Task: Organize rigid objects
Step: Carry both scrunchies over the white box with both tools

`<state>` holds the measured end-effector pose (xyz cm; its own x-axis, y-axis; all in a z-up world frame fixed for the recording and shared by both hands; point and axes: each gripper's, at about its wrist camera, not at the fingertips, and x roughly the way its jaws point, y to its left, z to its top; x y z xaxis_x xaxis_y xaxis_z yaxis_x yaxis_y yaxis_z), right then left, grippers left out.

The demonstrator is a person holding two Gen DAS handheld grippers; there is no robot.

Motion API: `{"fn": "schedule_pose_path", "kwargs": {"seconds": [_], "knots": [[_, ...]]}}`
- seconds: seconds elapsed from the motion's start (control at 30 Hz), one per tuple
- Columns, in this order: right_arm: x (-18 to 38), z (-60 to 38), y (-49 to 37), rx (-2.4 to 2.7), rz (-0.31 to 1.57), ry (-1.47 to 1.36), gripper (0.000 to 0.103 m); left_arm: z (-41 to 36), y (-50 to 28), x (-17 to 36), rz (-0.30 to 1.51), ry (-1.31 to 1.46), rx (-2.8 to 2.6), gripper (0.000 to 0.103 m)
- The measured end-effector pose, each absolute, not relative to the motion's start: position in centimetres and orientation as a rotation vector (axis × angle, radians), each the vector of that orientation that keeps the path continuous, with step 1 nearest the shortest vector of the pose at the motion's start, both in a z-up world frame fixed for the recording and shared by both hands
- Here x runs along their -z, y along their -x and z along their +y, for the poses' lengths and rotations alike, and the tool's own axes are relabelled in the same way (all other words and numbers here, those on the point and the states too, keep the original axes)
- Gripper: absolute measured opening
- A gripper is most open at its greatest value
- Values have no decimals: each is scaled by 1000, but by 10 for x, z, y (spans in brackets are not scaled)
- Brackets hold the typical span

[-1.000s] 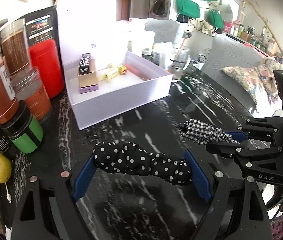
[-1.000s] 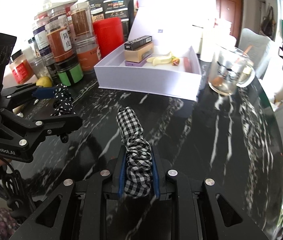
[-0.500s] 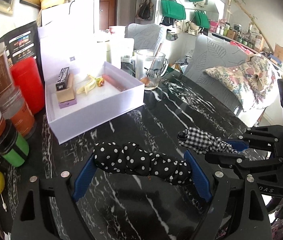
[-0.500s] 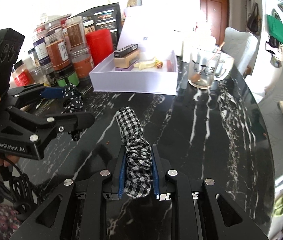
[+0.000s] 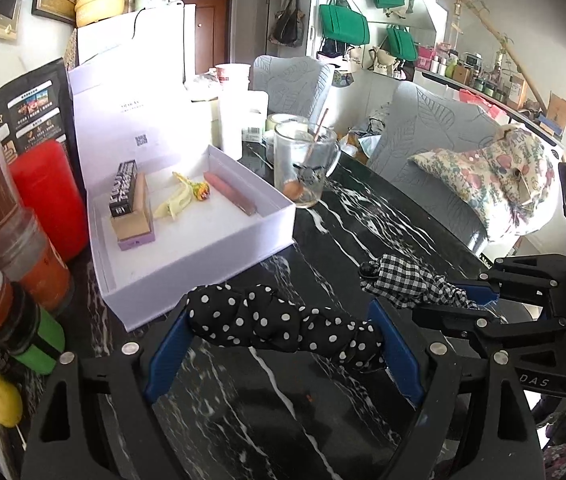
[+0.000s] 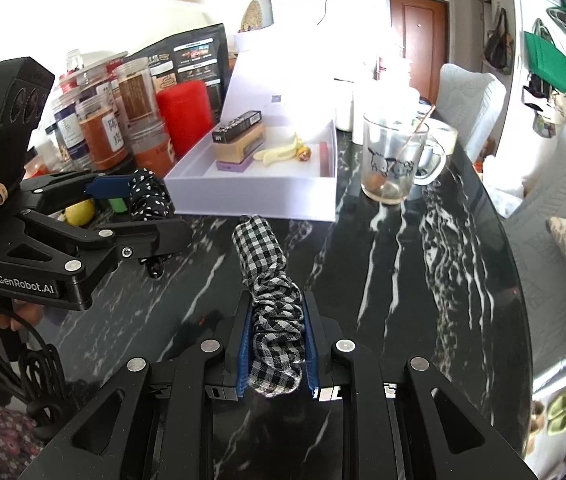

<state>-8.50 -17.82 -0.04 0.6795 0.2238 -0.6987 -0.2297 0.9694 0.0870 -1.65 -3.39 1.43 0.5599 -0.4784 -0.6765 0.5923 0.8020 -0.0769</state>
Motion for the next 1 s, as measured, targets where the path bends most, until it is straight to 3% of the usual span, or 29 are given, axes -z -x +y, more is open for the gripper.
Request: {"fn": "schedule_pose_path", "kwargs": {"seconds": [1.0], "knots": [[-30,-174,-22,-316,750,66,22,-26,-88,-46,734,-133,537,86]]}}
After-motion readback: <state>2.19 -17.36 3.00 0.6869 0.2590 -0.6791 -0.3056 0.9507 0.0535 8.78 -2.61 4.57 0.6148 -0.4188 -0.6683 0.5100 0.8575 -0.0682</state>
